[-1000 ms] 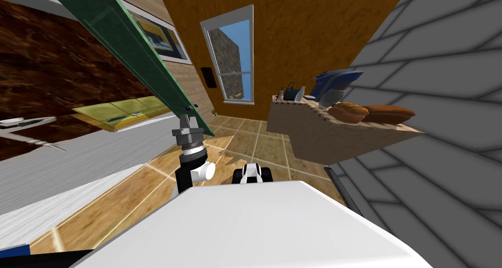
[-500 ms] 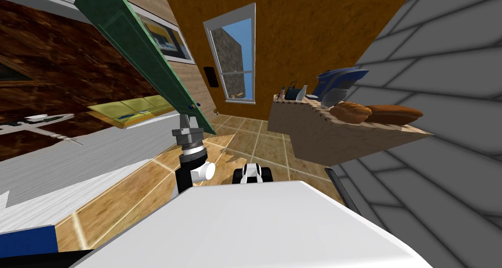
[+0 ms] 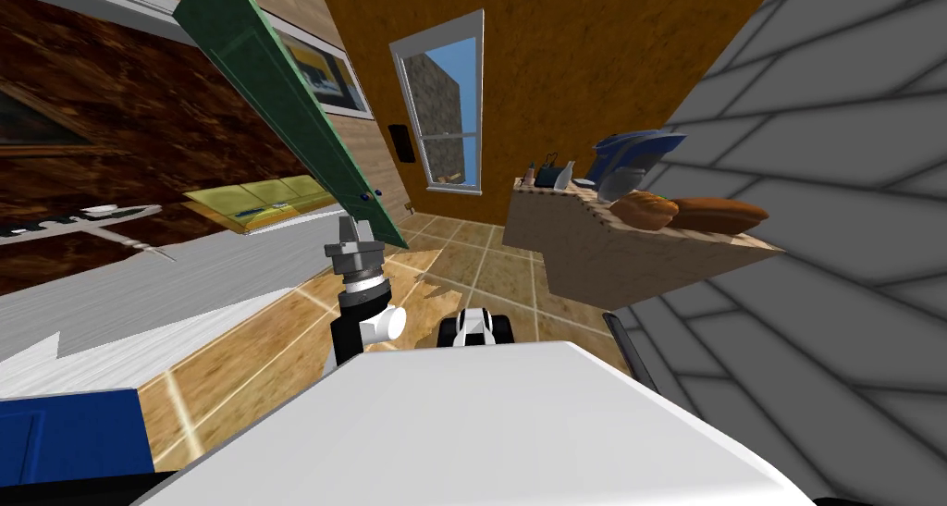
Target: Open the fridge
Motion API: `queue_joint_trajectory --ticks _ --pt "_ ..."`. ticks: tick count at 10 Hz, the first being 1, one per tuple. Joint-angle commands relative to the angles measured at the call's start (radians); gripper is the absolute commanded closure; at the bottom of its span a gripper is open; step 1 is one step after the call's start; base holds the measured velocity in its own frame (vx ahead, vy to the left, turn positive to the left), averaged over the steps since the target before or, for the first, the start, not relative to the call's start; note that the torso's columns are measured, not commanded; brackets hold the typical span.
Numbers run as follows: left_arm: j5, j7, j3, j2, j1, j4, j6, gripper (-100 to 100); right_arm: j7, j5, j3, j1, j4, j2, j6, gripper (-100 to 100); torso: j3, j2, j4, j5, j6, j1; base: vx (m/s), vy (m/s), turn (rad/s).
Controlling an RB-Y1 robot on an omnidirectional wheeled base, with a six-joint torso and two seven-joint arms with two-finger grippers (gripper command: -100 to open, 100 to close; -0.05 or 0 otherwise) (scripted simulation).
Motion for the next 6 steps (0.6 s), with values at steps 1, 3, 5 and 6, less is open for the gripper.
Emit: queue_joint_trajectory --ticks 1,3,5,6 --pt "0.0 0.0 0.0 0.0 0.0 0.0 0.0 0 -0.017 0.043 0.031 -0.07 -0.003 -0.041 -0.054 -100 -0.001 -0.002 -0.001 0.0 0.002 0.0 -0.11 -0.084 0.063" --pt "0.0 0.0 0.0 0.0 0.0 0.0 0.0 0 -0.017 0.053 0.048 -0.116 -0.022 -0.071 -0.077 -100 -0.002 -0.003 0.0 -0.001 -0.001 -0.002 -0.112 -0.088 0.091" --pt "0.0 0.0 0.0 0.0 0.0 0.0 0.0 0 -0.017 0.053 0.048 -0.152 -0.022 -0.08 -0.077 -100 0.0 0.0 0.0 0.0 0.002 -0.001 -0.094 -0.061 0.054" --pt "0.0 0.0 0.0 0.0 0.0 0.0 0.0 0 -0.017 0.063 0.065 -0.186 -0.041 -0.122 -0.102 -100 -0.001 -0.001 -0.001 0.002 0.004 0.003 -0.102 -0.055 0.108"
